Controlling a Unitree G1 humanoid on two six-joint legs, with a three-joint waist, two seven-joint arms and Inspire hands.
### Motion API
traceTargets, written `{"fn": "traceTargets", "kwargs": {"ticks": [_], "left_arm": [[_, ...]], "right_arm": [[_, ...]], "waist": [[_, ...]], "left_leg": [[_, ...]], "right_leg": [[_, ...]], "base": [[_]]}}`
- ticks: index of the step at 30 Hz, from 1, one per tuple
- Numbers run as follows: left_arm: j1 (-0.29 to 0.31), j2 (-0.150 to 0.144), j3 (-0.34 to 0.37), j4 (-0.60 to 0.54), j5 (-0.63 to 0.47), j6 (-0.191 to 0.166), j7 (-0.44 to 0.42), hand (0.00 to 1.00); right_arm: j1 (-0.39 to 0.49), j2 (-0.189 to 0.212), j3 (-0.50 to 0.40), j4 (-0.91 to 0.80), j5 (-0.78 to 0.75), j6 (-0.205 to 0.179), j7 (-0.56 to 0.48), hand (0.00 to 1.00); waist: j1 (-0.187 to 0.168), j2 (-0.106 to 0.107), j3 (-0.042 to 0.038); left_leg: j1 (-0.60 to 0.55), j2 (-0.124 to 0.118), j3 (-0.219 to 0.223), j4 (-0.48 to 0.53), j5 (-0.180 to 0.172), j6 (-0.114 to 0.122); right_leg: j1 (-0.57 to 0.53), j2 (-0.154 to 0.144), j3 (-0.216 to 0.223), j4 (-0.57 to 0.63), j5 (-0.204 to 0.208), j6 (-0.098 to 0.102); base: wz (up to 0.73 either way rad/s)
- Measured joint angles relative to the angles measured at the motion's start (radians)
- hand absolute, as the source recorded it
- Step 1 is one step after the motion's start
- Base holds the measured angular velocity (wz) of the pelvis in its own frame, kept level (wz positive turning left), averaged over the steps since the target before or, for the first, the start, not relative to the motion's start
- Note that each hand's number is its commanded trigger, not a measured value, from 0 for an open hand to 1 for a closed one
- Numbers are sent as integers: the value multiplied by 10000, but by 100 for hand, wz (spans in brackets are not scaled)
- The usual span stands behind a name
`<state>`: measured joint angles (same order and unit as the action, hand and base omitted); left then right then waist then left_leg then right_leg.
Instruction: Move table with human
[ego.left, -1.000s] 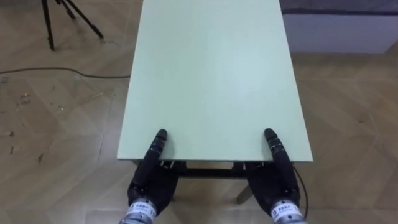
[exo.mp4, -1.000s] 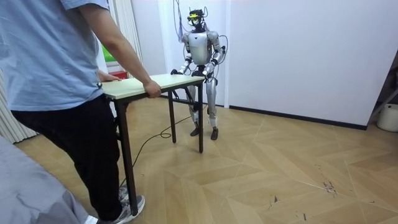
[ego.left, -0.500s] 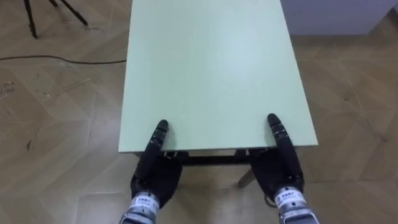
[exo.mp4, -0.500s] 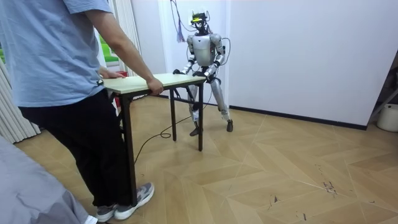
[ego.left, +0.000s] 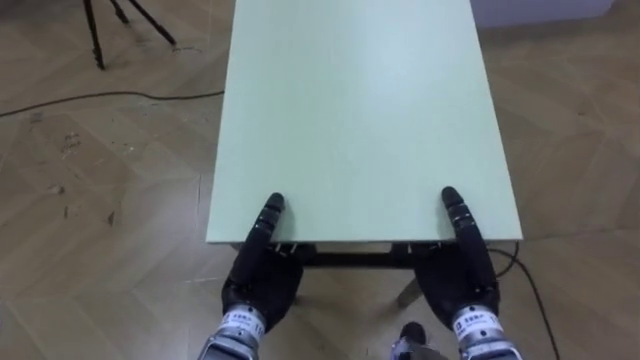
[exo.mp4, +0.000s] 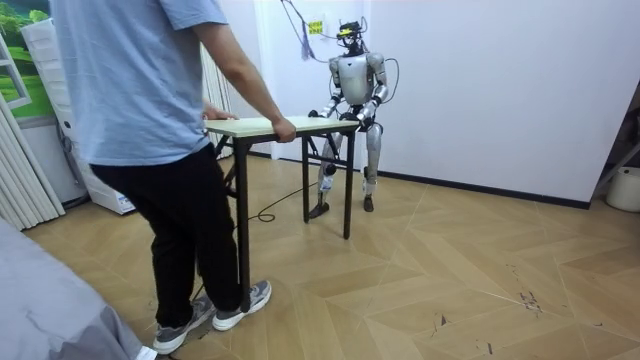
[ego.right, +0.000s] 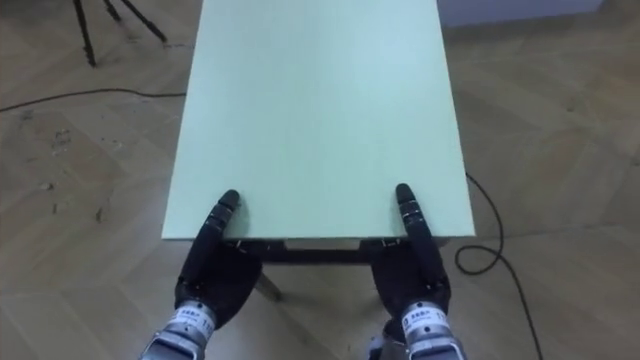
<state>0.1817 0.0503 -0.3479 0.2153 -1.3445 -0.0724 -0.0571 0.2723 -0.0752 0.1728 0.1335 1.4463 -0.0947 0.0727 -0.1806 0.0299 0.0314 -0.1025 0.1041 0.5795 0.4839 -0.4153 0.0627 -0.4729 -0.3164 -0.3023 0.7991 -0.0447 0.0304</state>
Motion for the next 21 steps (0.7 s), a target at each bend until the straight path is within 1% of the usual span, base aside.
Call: {"fn": "traceTargets", "kwargs": {"ticks": [1,2,3,4,5,6,7,8,9,10,11,12,13,14,15,16,17,18,19,21], "left_arm": [[30,5,-45,-16,4,0,-4,100],[70,-12,-41,-43,4,2,-4,100],[112,-12,-25,-96,3,1,-4,100],[139,-10,39,-147,3,-5,-4,100],[158,2,114,-152,7,-10,-1,100],[198,11,129,-153,21,-26,-2,100],[282,-40,109,-243,50,-135,-2,100],[302,-97,95,-503,98,-287,16,100],[233,-4,67,-625,107,-329,19,100],[-7,160,-67,-651,123,-332,82,100],[-74,209,-117,-671,115,-333,113,100],[-47,234,-96,-706,110,-341,116,100],[18,241,-49,-783,98,-385,116,100],[74,200,24,-868,105,-418,116,100],[120,192,84,-920,134,-418,116,100],[176,191,163,-977,199,-416,116,100],[217,171,265,-1032,239,-411,116,100],[226,171,268,-1040,244,-410,116,100],[232,178,284,-1040,272,-410,116,100],[229,195,306,-1041,271,-382,125,100]], "right_arm": [[28,-19,16,0,49,-35,0,100],[20,-57,28,-21,56,-59,0,100],[13,-75,54,-59,56,-59,-1,100],[7,-110,145,-133,63,-76,-3,100],[-28,-142,363,-129,72,-131,-54,100],[-39,-153,417,-122,72,-131,-88,100],[-76,-101,436,-120,73,-131,-90,100],[-200,-133,414,-256,73,-140,-87,100],[-187,-45,420,-368,83,-178,-88,100],[17,-18,428,-578,315,-300,-89,100],[23,-22,475,-589,418,-437,-96,100],[-18,-25,549,-590,419,-456,-129,100],[-101,-44,658,-594,410,-514,-155,100],[-208,-75,795,-593,401,-578,-189,100],[-252,-78,810,-594,401,-578,-192,100],[-323,-95,887,-586,394,-575,-205,100],[-348,-96,910,-580,347,-592,-217,100],[-347,-98,919,-579,346,-599,-217,100],[-343,-102,937,-573,353,-596,-217,100],[-336,-99,951,-555,366,-601,-217,100]], "waist": [[-42,-88,-20],[-18,-124,-34],[9,-136,-38],[145,-178,-23],[330,-255,13],[457,-248,7],[778,-279,-15],[786,-116,-126],[654,-292,-108],[476,-622,-132],[502,-860,-123],[578,-903,-128],[817,-909,-124],[1104,-881,-117],[1223,-882,-118],[1361,-836,-119],[1385,-734,-114],[1383,-708,-107],[1368,-676,-91],[1352,-632,-77]], "left_leg": [[9,-20,364,25,25,70],[8,-96,633,47,31,145],[-22,-149,705,62,16,176],[-123,-184,755,233,-4,211],[-164,-332,515,381,20,255],[-284,-413,142,382,92,328],[-855,-845,-1193,221,405,563],[-1558,-1227,-1936,-302,856,879],[-1703,-1176,-1460,-245,966,1039],[-1743,-1291,-839,-242,1044,1163],[-1785,-1384,-568,-193,1092,1257],[-1857,-1378,-517,-167,1100,1272],[-1929,-1367,-494,-115,1101,1275],[-2148,-1314,-655,-4,1115,1274],[-2273,-1273,-684,71,1127,1267],[-2532,-1113,-698,339,1144,1238],[-2741,-915,-728,566,1163,1215],[-2817,-847,-734,614,1181,1210],[-2979,-724,-751,717,1261,1203],[-3169,-605,-795,721,1442,1209]], "right_leg": [[334,61,124,967,-785,24],[767,98,249,1464,-1373,19],[970,103,289,1565,-1627,34],[1211,118,345,1394,-1983,196],[1189,353,513,1051,-2030,285],[1224,564,725,788,-2020,287],[1303,1017,1275,-56,-2020,291],[1314,1277,1552,-664,-2216,481],[1334,1136,1510,-300,-2465,581],[1716,802,1356,428,-2850,587],[2233,740,1330,468,-3112,593],[2496,746,1343,310,-3188,612],[2977,785,1349,-398,-3299,654],[3396,959,1344,-1477,-3622,716],[3560,1022,1341,-1939,-3761,792],[3703,1163,1257,-2586,-3837,763],[3769,1371,1258,-3035,-3834,759],[3805,1464,1289,-3199,-3836,755],[3801,1628,1397,-3384,-3852,724],[3617,1762,1373,-3326,-3853,628]], "base": [[24],[11],[-15],[-39],[-52],[-77],[-63],[-31],[50],[62],[32],[-51],[-90],[-91],[-75],[-44],[-29],[-4],[6],[7]]}}
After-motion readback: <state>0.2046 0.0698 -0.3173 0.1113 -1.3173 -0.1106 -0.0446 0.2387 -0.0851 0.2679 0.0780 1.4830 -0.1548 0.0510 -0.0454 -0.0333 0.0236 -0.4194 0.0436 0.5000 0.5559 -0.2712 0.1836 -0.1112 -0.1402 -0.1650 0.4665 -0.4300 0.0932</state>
